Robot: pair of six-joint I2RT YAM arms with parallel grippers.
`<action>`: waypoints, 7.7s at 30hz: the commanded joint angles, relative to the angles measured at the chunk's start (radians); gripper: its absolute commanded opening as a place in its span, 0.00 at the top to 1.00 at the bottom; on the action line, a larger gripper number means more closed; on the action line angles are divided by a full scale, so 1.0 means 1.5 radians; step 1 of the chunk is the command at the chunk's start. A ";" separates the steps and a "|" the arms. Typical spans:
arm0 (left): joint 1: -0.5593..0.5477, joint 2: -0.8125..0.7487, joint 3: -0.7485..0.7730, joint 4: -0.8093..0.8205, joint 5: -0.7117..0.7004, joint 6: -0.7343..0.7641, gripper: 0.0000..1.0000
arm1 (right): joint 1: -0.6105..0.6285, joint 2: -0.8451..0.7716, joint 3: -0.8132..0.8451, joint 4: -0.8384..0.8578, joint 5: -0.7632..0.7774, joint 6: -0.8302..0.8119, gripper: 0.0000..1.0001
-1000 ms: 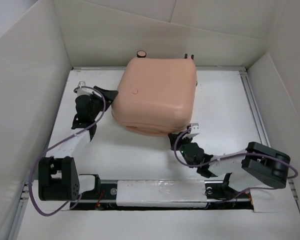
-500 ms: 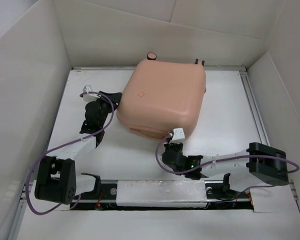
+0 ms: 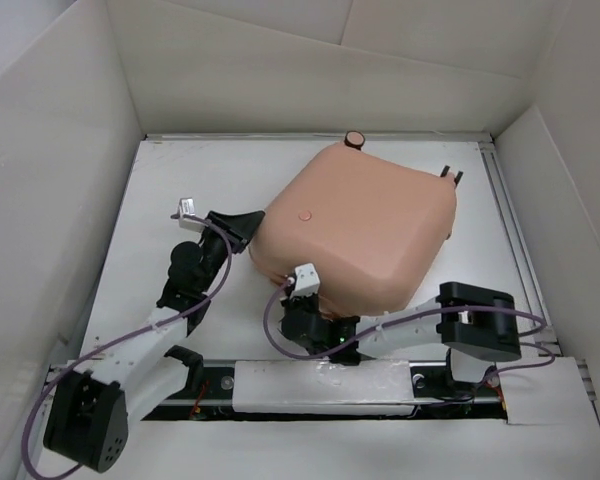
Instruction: Pack the luggage
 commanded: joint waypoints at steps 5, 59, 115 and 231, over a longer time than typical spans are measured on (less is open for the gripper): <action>-0.051 -0.204 0.033 -0.243 0.168 0.016 0.50 | -0.045 0.075 0.082 0.405 -0.345 -0.028 1.00; 0.056 -0.074 -0.055 -0.167 0.222 0.094 0.25 | -0.723 0.049 0.582 -0.343 -0.886 -0.087 0.58; 0.170 0.242 0.014 0.058 0.253 0.045 0.88 | -0.222 -0.235 -0.197 0.164 -0.157 -0.082 1.00; -0.228 0.253 0.078 0.101 0.039 0.018 1.00 | -0.141 -0.256 -0.152 0.018 -0.540 -0.071 1.00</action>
